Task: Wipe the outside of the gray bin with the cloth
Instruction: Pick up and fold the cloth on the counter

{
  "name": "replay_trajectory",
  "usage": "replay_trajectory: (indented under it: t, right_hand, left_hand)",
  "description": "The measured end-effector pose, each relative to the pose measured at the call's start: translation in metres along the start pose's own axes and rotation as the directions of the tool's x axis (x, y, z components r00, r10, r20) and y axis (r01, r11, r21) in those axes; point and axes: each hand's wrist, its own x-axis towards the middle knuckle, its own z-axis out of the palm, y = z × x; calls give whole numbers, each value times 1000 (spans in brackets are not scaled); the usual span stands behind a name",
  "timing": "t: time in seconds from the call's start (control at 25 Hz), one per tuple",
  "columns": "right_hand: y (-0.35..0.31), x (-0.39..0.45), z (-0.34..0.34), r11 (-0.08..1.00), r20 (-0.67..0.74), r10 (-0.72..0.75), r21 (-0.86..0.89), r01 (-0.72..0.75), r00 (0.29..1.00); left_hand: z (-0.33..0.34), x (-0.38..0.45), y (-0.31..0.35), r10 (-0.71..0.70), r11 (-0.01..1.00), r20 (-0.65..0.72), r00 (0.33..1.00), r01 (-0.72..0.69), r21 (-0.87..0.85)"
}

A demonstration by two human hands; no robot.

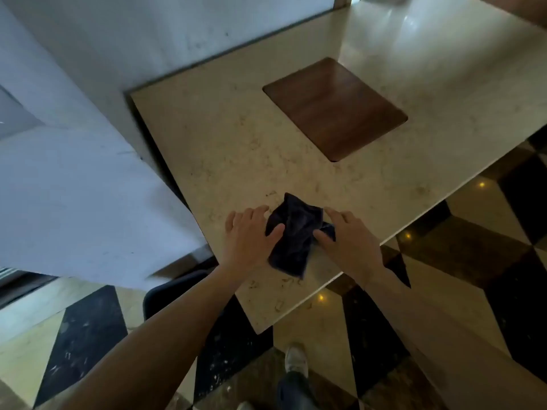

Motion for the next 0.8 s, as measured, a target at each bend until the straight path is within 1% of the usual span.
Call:
replay_trajectory:
  t: [0.12,0.16,0.24,0.32,0.4,0.48,0.64,0.8]
  right_hand:
    - [-1,26,13,999,57,17,-52,-14,998]
    - [-3,33,15,999,114,19,-42,-14,993]
    - [-4,46,20,1000,181,9,-9,-8,983]
    - [-3,55,21,1000,220,-1,16,-2,976]
    - [-4,57,23,999,220,-4,50,-7,976]
    - [-3,53,25,995,163,-6,98,-11,987]
    - [-9,38,15,977,54,-38,212,25,998]
    - [-50,23,-4,947,-63,-191,250,201,980]
  left_hand:
    - [17,20,2,-98,995,122,988,98,12]
    - [18,25,3,-158,987,164,974,159,6]
    - [23,31,6,-222,973,210,952,230,-13]
    - [24,34,7,-261,945,267,928,301,-124]
    - [25,38,9,-291,898,286,913,364,-246]
    - [22,36,12,-289,878,271,918,367,-308]
    - [0,21,14,-237,867,188,953,295,-401]
    - [-56,-10,3,-264,827,40,964,247,-505]
